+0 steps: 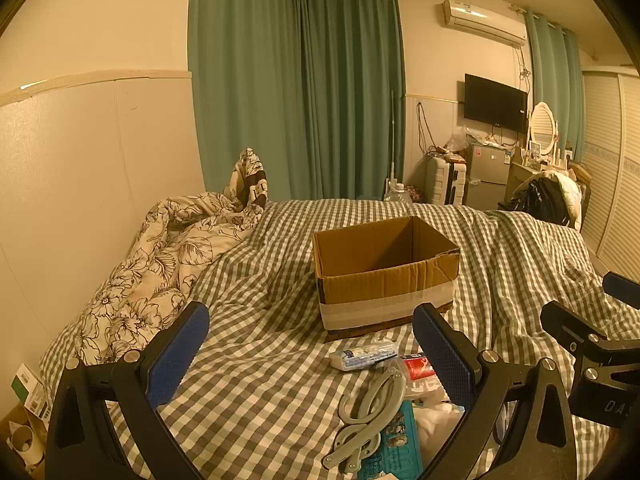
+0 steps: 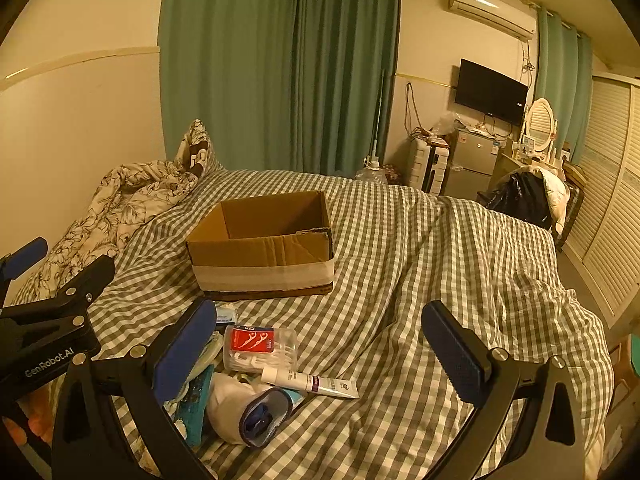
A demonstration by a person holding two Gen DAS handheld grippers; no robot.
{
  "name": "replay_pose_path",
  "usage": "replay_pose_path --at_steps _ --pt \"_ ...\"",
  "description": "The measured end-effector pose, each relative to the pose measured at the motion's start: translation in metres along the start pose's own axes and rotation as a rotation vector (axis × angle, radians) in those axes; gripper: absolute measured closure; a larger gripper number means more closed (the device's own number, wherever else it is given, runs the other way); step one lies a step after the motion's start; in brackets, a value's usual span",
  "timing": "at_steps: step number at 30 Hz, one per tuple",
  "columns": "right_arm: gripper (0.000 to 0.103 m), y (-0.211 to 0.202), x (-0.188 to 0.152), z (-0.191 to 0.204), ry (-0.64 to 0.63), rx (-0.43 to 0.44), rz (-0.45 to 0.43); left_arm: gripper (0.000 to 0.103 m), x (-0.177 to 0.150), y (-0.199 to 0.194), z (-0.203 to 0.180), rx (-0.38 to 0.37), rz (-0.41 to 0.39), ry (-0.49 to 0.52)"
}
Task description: Organize objects
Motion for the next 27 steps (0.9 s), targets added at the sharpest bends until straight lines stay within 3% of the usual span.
replay_pose_path --at_steps 27 --pt "0.000 -0.014 0.002 0.009 -0.012 0.028 -0.006 0.000 -0.001 -0.005 -0.002 0.014 -0.004 0.004"
Point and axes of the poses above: each gripper's, at about its wrist camera, not at the fingertips, and y roughly the way its jaws point, z to its left, x to its top, the point moved 5 cm from there along y, roughly the way its jaws point, and after that the axes turned 7 degrees about -z, right-handed, at the moved point
